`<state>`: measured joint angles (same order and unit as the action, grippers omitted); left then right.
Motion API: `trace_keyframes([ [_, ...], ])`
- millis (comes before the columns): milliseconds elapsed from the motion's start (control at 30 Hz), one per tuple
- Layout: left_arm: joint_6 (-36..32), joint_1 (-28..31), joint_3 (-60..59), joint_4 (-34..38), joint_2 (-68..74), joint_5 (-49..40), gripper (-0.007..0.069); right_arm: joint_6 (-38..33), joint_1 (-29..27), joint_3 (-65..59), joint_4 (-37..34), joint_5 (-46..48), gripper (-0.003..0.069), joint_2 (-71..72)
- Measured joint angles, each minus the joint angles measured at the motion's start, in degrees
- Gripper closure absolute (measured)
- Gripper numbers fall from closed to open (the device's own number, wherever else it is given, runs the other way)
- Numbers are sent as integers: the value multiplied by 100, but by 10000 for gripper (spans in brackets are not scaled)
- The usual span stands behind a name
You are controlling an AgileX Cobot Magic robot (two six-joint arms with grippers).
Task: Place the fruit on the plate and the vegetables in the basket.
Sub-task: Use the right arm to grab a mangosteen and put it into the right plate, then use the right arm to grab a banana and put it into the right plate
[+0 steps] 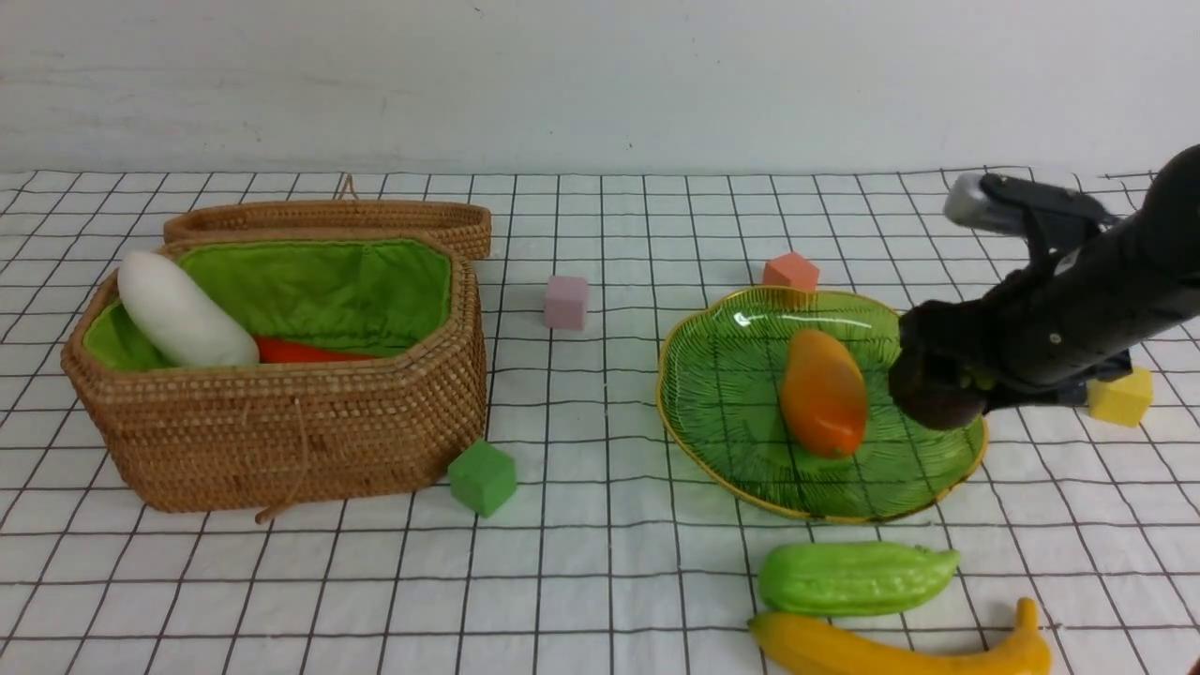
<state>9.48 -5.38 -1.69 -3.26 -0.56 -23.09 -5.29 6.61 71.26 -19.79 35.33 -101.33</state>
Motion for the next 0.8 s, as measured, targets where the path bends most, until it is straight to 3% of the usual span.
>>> trace_keyframes([
  [167,0,0,0,0,0,0,553,-29,0,204,0,28,81,-232],
  [300,0,0,0,0,0,0,552,-29,0,366,56,301,-9,-165],
  [367,0,0,0,0,0,0,549,-29,0,394,175,558,-21,-51],
  [533,0,0,0,0,0,0,545,-55,0,399,457,1111,-4,463],
  [667,0,0,0,0,0,0,540,-1591,268,109,442,1978,62,1195],
  [700,0,0,0,0,0,0,539,-1707,297,109,442,1978,66,1221],
  [733,0,0,0,0,0,0,536,-2729,535,-292,343,2355,99,1392],
  [800,0,0,0,0,0,0,533,-3826,831,-781,277,2576,138,1474],
])
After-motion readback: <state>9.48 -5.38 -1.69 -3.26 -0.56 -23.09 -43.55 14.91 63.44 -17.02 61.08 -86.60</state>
